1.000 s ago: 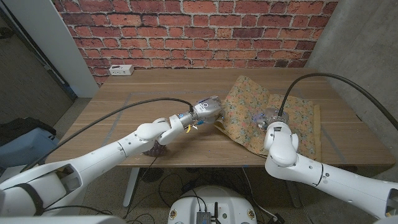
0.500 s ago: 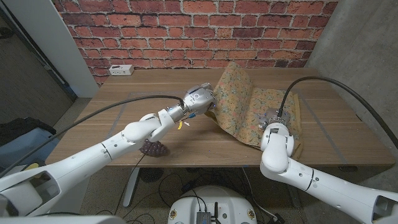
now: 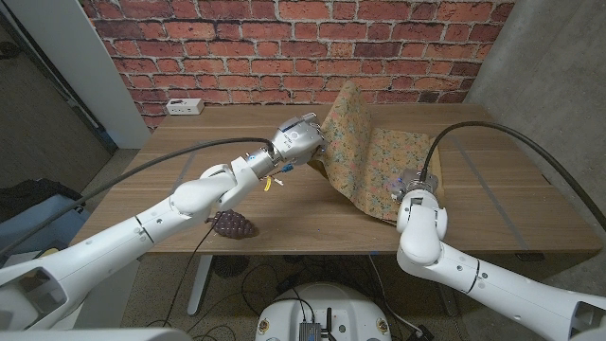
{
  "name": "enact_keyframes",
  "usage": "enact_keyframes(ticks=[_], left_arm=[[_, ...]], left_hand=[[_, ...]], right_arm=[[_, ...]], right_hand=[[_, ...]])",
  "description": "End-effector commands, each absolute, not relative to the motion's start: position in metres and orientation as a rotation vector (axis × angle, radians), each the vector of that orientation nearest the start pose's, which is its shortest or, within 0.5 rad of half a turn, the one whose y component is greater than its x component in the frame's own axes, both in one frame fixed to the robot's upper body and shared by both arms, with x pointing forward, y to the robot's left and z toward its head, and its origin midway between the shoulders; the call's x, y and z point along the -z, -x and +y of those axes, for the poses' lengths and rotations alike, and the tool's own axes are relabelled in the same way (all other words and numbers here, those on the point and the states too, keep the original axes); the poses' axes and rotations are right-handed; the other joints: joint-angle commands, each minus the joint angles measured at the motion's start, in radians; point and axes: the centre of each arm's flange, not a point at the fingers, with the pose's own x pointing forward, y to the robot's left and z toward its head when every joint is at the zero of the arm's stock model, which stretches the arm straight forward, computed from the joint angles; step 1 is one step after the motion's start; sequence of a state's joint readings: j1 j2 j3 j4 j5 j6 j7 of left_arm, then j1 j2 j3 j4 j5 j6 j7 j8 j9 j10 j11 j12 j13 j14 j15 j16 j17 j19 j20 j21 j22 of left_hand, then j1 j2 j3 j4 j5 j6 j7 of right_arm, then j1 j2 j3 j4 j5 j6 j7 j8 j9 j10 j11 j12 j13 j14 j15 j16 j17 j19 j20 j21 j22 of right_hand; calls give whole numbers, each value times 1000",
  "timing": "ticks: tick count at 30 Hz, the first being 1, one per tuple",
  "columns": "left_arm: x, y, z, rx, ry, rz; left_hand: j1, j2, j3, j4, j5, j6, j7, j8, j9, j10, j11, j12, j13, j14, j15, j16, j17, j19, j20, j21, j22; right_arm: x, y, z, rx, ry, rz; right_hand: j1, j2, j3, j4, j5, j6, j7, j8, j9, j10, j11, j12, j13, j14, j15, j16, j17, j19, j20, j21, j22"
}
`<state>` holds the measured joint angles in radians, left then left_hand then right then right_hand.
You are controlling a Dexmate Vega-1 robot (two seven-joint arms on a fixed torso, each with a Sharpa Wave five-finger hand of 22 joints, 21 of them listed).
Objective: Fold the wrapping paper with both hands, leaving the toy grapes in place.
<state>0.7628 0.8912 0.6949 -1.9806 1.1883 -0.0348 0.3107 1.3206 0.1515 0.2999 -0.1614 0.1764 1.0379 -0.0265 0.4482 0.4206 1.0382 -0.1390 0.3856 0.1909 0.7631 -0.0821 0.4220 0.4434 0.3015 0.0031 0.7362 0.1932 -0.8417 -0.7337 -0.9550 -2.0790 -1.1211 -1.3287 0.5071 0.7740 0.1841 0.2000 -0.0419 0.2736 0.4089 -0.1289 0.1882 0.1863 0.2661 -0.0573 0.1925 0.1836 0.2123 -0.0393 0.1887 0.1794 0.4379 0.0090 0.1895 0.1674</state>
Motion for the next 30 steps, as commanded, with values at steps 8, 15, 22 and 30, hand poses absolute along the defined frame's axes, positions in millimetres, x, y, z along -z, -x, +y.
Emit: enact_keyframes(ticks=[8,15,22,30], left_arm=[[-65,-483,89,-64,-1943,-1500],[-67,-485,68,-24,-1927,-1581],[-64,-488,49,11,-1851,-1676],[-58,-499,30,48,-1763,-1743]], left_hand=[[21,9,1,0,7,9,5,8,2,5,-10,153,477,-9,-159,9,19,-6,2,13,5],[22,9,2,1,6,4,4,7,-1,3,-10,156,491,-14,-160,8,29,-9,1,18,4],[23,10,2,2,6,7,7,6,-6,-2,-11,156,502,-16,-160,4,32,-10,-1,22,3],[22,10,3,4,4,5,6,5,-8,2,-12,153,501,-17,-160,0,33,-10,-4,27,2]], right_arm=[[96,-527,-192,207,1479,57],[98,-528,-189,188,1483,42],[98,-525,-191,191,1472,29],[97,-519,-196,207,1446,16]], right_hand=[[-2,-19,-3,1,-7,3,-3,1,2,7,-5,2,2,8,-61,7,4,8,-7,5,3],[-2,-17,-2,0,-9,1,-2,0,2,5,-1,1,2,11,-62,8,5,10,-10,6,3],[-2,-16,-1,-1,-11,0,0,0,2,5,-2,2,2,11,-62,8,5,12,-10,6,3],[-1,-16,0,-3,-13,0,0,1,3,5,-1,2,2,12,-61,8,5,13,-9,6,3]])
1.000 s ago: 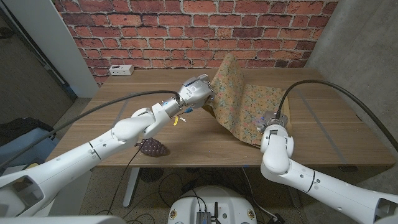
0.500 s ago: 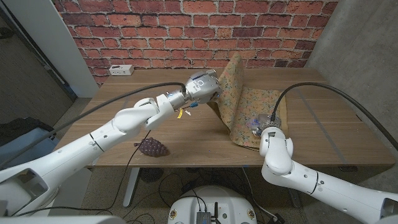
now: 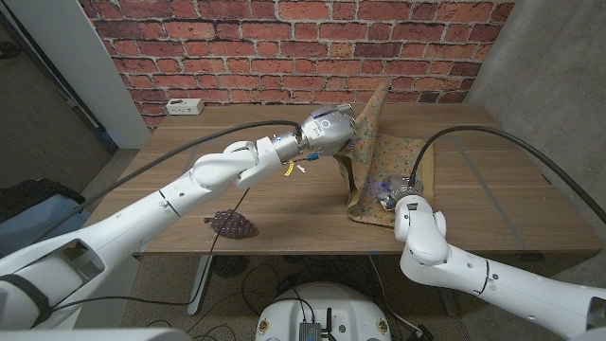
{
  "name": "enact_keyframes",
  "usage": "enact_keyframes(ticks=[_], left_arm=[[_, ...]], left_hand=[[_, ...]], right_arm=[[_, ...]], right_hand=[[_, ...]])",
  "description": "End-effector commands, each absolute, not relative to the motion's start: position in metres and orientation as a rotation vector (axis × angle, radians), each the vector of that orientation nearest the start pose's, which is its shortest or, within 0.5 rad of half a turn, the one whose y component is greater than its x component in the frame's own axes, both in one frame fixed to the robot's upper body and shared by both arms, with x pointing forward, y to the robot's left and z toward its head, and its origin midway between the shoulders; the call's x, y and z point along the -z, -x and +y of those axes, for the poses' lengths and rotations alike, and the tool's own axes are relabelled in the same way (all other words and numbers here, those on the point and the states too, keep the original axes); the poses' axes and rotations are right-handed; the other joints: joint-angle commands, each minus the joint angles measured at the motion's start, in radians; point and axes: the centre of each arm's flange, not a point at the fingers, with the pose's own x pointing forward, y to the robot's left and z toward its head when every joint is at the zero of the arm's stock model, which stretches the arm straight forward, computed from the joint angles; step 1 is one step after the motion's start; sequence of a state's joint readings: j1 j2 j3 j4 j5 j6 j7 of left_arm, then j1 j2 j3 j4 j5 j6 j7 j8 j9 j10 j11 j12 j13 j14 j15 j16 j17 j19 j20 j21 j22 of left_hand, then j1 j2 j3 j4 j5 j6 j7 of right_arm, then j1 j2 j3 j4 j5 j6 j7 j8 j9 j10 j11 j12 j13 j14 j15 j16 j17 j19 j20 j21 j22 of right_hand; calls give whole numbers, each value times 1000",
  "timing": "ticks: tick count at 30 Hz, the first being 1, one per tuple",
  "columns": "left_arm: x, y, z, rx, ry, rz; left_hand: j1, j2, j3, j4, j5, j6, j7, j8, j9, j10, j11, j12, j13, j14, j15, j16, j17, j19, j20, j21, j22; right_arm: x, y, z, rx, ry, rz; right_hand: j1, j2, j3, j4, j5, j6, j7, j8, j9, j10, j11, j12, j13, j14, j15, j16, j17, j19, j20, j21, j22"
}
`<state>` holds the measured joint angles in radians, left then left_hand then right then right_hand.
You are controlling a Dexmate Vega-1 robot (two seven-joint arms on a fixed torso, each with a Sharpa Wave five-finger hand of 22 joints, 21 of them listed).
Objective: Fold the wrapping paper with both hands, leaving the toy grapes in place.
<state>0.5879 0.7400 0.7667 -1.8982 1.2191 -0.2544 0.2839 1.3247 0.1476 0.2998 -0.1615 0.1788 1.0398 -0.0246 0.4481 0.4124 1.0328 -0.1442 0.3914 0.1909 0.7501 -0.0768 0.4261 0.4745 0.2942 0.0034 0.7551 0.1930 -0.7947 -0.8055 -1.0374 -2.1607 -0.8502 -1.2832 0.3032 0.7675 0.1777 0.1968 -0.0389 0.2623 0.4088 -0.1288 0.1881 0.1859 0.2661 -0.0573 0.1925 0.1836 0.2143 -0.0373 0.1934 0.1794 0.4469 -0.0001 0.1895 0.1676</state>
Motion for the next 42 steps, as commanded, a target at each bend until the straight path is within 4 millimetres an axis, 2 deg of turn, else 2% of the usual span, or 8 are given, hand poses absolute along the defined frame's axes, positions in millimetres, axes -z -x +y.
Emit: enact_keyframes(ticks=[1,12,21,28,30,34,36,42], left_arm=[[-57,-501,28,43,-1748,-1752],[-50,-522,3,115,-1603,-1796],[-54,-532,-18,158,-1618,-1798],[-66,-542,-30,216,-1637,-1726],[-68,-544,-33,237,-1642,-1715],[-68,-549,-40,281,-1662,-1694],[-68,-551,-44,308,-1669,-1685],[-68,-554,-53,354,-1682,-1691]], left_hand=[[17,14,3,4,2,4,4,5,0,7,-7,147,501,-4,-165,-4,2,-2,-4,9,2],[15,15,3,5,-2,1,7,-1,-10,6,-2,139,498,-1,-165,-10,1,-1,-6,15,1],[12,14,3,5,-2,1,-3,-4,-16,4,-6,127,490,-4,-165,-19,-1,-4,-6,21,0],[10,16,4,6,-2,-5,-3,-7,-17,-2,-8,121,491,-12,-165,-28,-5,-6,-4,24,0],[9,17,5,7,-2,-7,-2,-8,-19,-3,-7,120,491,-12,-165,-31,-6,-7,-3,26,0],[8,17,5,7,-2,-3,1,-8,-21,-3,-7,119,493,-12,-165,-34,-7,-9,0,27,0],[8,17,6,7,-2,-1,0,-7,-21,-3,-7,118,492,-12,-165,-34,-7,-9,0,28,0],[7,18,6,6,-1,-2,-2,-6,-19,2,-3,117,492,-7,-165,-37,-8,-10,2,31,-1]], right_arm=[[96,-518,-197,215,1444,13],[88,-511,-207,248,1392,-8],[91,-516,-207,216,1393,22],[89,-517,-226,228,1252,19],[87,-515,-238,237,1203,19],[79,-507,-251,287,1183,20],[75,-501,-257,325,1183,12],[63,-487,-269,452,1224,2]], right_hand=[[5,-9,4,-6,-2,0,0,0,3,5,-1,2,2,10,-62,3,5,4,0,6,3],[9,-1,12,-7,-5,-3,2,0,3,4,4,1,2,11,-59,4,7,7,3,6,3],[-1,-4,13,-1,-9,-11,4,-2,3,-2,5,0,2,19,-56,5,7,19,19,9,3],[17,28,48,-1,-9,-8,11,0,3,-2,5,1,3,29,-61,9,11,40,1,14,3],[-4,12,43,15,-17,-8,15,0,4,-3,12,1,3,31,-54,11,14,41,22,13,3],[-78,-46,1,42,-37,-34,30,-5,4,-17,32,-1,3,34,-30,5,9,57,121,12,4],[-90,-56,-7,44,-38,-36,31,-4,3,-17,33,-1,3,36,-28,3,7,69,153,15,5],[-90,-67,-10,39,-38,-32,26,-1,3,-10,32,2,3,38,-27,2,4,74,156,15,5]])
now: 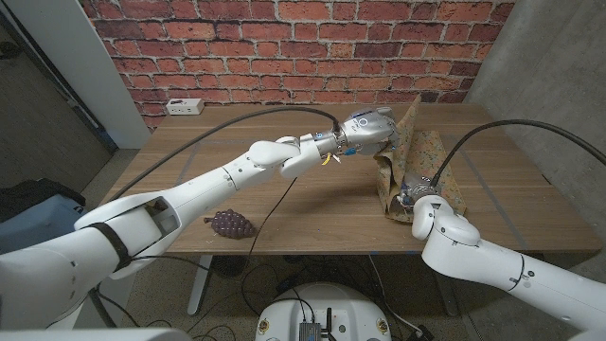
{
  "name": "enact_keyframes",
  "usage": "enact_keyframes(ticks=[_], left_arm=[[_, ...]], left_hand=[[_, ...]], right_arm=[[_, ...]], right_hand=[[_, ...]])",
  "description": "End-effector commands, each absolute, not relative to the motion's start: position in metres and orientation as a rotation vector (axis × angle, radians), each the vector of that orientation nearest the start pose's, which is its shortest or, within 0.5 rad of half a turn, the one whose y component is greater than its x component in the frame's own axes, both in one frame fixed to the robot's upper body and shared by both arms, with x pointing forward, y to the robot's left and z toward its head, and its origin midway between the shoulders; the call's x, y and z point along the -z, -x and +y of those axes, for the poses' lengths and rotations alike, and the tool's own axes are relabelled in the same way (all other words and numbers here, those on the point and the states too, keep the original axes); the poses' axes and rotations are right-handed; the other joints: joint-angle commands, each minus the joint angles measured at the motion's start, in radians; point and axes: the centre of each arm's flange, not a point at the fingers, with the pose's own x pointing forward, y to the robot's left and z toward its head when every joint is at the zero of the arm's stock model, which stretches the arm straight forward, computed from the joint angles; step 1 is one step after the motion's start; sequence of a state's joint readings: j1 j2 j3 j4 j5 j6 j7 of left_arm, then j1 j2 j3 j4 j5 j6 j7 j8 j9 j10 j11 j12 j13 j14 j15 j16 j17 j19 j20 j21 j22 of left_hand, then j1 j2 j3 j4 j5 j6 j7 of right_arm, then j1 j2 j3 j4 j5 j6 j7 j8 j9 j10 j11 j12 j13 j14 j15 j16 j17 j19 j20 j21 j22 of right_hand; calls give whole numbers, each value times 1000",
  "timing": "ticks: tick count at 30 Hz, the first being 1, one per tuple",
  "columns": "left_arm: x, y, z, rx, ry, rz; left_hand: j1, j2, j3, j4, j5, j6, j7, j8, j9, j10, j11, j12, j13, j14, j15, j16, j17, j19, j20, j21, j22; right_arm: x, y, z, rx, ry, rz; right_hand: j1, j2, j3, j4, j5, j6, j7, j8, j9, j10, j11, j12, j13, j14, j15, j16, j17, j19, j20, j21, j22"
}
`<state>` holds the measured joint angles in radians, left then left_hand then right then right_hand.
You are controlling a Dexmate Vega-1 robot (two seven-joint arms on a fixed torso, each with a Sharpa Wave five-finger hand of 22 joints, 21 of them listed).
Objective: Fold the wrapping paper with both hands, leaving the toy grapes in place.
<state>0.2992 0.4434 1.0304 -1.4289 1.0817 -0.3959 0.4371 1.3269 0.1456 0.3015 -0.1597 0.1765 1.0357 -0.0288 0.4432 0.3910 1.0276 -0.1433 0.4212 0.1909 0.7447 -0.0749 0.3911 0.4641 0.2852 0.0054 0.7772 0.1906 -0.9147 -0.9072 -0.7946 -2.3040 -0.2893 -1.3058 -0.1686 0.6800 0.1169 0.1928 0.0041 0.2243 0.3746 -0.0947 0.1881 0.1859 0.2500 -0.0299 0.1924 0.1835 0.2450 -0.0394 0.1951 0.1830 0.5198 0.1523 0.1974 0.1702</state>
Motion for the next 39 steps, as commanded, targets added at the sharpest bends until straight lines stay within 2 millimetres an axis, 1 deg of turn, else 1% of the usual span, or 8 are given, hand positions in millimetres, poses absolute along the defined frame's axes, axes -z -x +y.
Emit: enact_keyframes(ticks=[1,12,20,22,24,27,34,39], left_arm=[[-68,-555,-55,360,-1681,-1693],[-69,-560,-72,423,-1681,-1716],[-88,-552,-65,330,-1611,-1774],[-90,-550,-63,320,-1606,-1775],[-95,-546,-54,286,-1587,-1785],[-99,-540,-44,246,-1571,-1795],[-106,-529,-21,198,-1542,-1783],[-104,-526,-11,194,-1556,-1778]], left_hand=[[5,19,5,4,1,4,4,-1,2,9,-5,87,493,-1,-167,-2,2,-1,1,10,2],[3,18,5,3,1,6,8,-1,1,10,-3,84,495,6,-167,-5,2,-4,2,15,1],[3,17,5,3,1,4,8,-1,3,10,-5,82,496,6,-167,-9,2,-4,1,18,1],[2,18,5,3,1,4,8,0,4,11,-4,80,494,7,-167,-9,2,-5,2,19,1],[2,17,5,2,1,5,5,1,5,14,-4,82,498,7,-167,-11,2,-5,2,20,1],[2,17,6,2,1,6,6,1,4,11,-5,82,502,8,-167,-12,2,-6,2,21,1],[2,17,6,2,1,9,8,3,6,14,-4,82,504,9,-167,-14,2,-9,3,23,0],[2,17,6,1,0,10,5,3,6,16,-3,81,504,10,-167,-15,3,-9,3,25,0]], right_arm=[[62,-485,-271,472,1225,-7],[58,-470,-283,683,1283,34],[59,-476,-282,622,1262,50],[58,-476,-282,632,1248,41],[56,-476,-282,685,1230,35],[53,-478,-282,751,1246,66],[46,-477,-279,873,1262,107],[42,-476,-276,893,1214,92]], right_hand=[[-1,-8,-6,-7,1,4,-9,0,3,11,2,4,3,8,-25,-1,-1,0,4,6,2],[-18,-57,-30,-23,13,14,-21,3,1,13,-13,1,2,-7,-28,-9,-4,-125,32,-29,2],[-46,-69,-44,-23,20,-13,-20,-2,1,-2,-15,-4,3,32,-20,5,0,-36,47,9,5],[-94,-65,-62,3,22,-10,-24,1,3,1,-14,-2,3,25,-27,5,6,-66,32,-5,4],[-174,13,-64,66,31,4,-31,7,3,12,-19,1,3,26,-34,10,13,-98,3,-11,4],[-194,55,-50,90,37,-7,-41,0,2,4,-35,-4,3,1,-44,1,12,-137,-2,-19,3],[-152,-62,-72,13,33,-93,-44,-11,0,-110,-40,-16,3,-136,-1,-20,-4,-336,51,-28,0],[-153,-76,-82,3,37,-141,-35,-12,1,-166,-37,-17,3,-174,16,-16,-2,-360,61,-19,0]])
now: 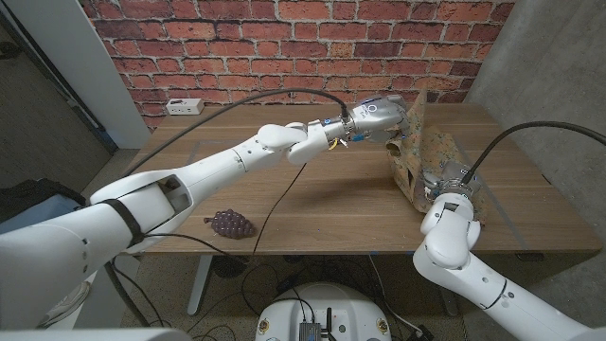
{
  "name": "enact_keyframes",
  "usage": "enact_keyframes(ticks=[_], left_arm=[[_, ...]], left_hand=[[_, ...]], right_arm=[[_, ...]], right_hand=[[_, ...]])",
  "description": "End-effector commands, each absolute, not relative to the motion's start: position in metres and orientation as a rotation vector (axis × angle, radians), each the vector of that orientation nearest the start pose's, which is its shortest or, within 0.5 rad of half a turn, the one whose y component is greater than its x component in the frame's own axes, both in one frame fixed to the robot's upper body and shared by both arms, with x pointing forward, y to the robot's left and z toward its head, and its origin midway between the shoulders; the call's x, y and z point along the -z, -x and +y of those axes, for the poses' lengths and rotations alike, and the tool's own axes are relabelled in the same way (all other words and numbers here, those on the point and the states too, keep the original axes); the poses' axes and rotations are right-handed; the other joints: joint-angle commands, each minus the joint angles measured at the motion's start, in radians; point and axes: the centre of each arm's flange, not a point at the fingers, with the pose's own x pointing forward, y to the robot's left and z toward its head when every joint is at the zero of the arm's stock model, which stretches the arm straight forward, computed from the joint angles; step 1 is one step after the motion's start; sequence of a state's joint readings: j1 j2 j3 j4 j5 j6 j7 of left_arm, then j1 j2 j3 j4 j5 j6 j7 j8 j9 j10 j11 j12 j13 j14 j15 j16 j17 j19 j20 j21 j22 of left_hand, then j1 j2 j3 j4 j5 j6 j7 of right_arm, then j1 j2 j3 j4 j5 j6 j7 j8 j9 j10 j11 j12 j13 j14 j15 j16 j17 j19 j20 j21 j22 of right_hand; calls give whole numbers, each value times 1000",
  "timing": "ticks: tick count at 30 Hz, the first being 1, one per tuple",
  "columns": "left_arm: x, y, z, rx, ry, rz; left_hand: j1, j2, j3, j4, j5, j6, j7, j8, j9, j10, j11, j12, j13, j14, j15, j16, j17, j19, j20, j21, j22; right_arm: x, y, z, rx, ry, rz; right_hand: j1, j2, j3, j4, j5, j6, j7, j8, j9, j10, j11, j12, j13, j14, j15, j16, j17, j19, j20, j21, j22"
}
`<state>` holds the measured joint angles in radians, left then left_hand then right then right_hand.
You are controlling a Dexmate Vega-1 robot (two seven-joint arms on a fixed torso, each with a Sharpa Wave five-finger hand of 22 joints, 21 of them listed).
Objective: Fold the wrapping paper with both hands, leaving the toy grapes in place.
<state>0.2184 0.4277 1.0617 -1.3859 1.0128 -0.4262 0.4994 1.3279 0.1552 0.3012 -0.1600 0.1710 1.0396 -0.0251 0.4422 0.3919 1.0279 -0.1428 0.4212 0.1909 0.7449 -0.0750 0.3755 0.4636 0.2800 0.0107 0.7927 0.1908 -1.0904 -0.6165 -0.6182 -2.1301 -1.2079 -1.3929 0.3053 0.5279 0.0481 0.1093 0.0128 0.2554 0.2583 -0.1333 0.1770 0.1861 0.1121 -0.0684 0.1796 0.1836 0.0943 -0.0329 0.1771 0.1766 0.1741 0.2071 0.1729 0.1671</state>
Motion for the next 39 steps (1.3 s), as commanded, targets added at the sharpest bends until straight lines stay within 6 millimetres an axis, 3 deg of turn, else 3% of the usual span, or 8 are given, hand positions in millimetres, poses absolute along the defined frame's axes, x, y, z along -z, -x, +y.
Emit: enact_keyframes(ticks=[1,5,8,10,12,16,29,39], left_arm=[[-104,-525,-10,192,-1556,-1778],[-104,-523,-4,193,-1569,-1776],[-104,-522,-2,193,-1582,-1768],[-105,-521,-2,198,-1604,-1758],[-105,-521,-3,205,-1636,-1749],[-108,-516,-7,190,-1703,-1759],[-112,-492,-42,231,-1892,-1898],[-105,-482,-83,352,-1970,-2038]], left_hand=[[1,7,7,2,6,6,1,4,5,18,-3,81,503,10,-167,0,3,-4,-3,10,0],[1,7,7,1,5,8,3,5,6,19,-6,80,505,13,-167,0,5,-5,-3,11,0],[2,6,7,1,5,10,1,6,6,19,-7,80,508,13,-167,0,6,-6,-3,13,0],[2,5,6,1,5,10,0,5,6,20,-7,80,508,14,-167,-1,6,-5,-3,14,-1],[2,6,7,1,4,9,1,4,5,19,-8,78,507,14,-167,-1,7,-6,-3,15,-1],[1,6,6,1,4,7,-1,5,7,18,-7,77,509,16,-167,-1,9,-7,-2,16,-1],[0,6,6,2,6,3,-7,3,8,14,-12,73,514,13,-167,-6,11,-13,-6,19,-1],[-1,7,5,4,7,2,-15,3,6,13,-19,64,508,10,-167,-11,11,-18,-11,22,-1]], right_arm=[[42,-476,-275,908,1210,80],[40,-475,-271,1023,1216,64],[41,-472,-269,1140,1197,51],[42,-469,-268,1178,1175,43],[42,-468,-266,1189,1172,40],[49,-467,-262,1225,1182,57],[59,-450,-272,1373,1097,57],[74,-419,-286,1513,980,14]], right_hand=[[-1,8,6,-3,7,-26,4,1,1,-30,0,-3,3,-24,10,5,6,-11,5,8,4],[-1,122,53,18,8,-29,-4,10,2,-31,-16,7,3,-27,-9,16,9,20,-3,22,4],[28,153,105,14,5,-13,-18,16,1,-21,-28,12,2,-29,-36,17,8,15,-75,18,3],[51,150,128,0,2,-12,-14,15,1,-16,-25,13,2,-26,-35,17,5,24,-82,20,2],[101,126,159,-45,-12,-9,-9,14,0,3,-11,17,1,2,-31,21,-1,50,-82,26,2],[125,98,164,-82,-31,16,0,21,0,32,-1,22,1,35,-34,25,-3,93,-91,34,2],[151,87,172,-113,-39,15,4,17,0,29,6,16,1,25,-28,16,-3,104,-98,31,1],[244,141,242,-162,-43,4,5,12,1,30,-1,12,1,49,-43,22,2,174,-134,41,2]])
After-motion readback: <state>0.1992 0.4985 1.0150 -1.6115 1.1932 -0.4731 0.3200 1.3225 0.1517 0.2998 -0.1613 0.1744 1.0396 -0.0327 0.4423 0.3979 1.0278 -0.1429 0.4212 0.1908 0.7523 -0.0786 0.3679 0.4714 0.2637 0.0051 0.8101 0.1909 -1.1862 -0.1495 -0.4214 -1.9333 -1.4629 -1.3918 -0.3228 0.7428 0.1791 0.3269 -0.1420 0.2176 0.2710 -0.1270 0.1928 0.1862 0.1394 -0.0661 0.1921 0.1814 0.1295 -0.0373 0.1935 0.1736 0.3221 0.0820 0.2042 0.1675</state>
